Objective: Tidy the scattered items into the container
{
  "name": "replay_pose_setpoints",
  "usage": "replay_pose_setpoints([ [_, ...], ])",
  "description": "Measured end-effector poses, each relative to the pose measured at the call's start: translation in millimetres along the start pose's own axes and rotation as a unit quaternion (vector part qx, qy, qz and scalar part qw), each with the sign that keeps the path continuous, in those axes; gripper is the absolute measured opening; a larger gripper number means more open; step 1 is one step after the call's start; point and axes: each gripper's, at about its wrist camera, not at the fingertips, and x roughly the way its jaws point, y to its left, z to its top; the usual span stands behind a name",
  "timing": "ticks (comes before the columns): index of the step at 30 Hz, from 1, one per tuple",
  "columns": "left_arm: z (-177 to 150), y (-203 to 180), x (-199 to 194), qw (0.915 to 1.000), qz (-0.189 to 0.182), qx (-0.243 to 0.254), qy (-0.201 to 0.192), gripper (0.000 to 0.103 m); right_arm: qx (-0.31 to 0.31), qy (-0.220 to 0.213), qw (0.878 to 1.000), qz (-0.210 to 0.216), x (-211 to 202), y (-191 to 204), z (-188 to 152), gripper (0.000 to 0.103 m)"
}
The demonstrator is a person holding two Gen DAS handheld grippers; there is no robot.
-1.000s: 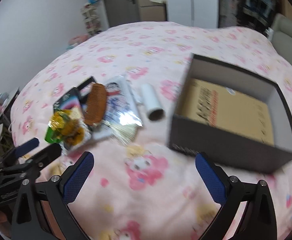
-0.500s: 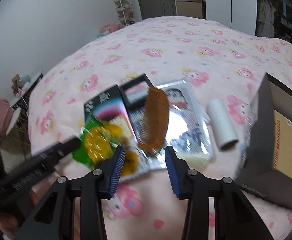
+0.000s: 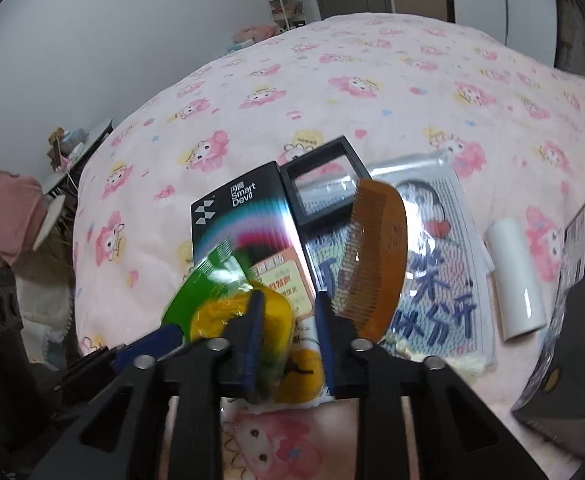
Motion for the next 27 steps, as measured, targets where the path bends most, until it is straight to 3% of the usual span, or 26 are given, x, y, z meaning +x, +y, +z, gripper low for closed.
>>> replay_pose_setpoints([
  [3, 1, 3, -3, 0.9998, 0.018, -0.003, -0.012, 0.032, -0.002, 0.019, 1.0, 0.0, 3, 0, -15, 0.009],
  [8, 3, 12, -7, 0.9996, 0.002, -0.025, -0.016, 0.033, 0.018, 0.032, 0.999, 0.018, -4, -2, -36, 0.009],
  [14, 5, 26, -12, 0.9974, -0.011, -0.063, -0.033, 0.047, 0.044, -0.004, 0.999, 0.031, -26, -9, -25, 0.01],
  [16, 6, 30, -7, 0.9968, -0.014, -0.074, -0.026, 0.056, 0.043, -0.008, 0.998, 0.041, -27, -6, -21, 0.011],
  [20, 6, 37, 11, 0.9945, -0.032, -0.098, 0.02, 0.066, 0.039, -0.008, 0.997, 0.066, -18, 4, -17, 0.022],
  [23, 7, 41, 16, 0.9927, -0.038, -0.111, 0.029, 0.065, 0.037, -0.002, 0.997, 0.071, -6, 10, -15, 0.029],
  [27, 6, 49, 23, 0.9863, -0.079, -0.135, 0.051, 0.065, 0.07, 0.005, 0.993, 0.093, 2, 1, -16, 0.038],
])
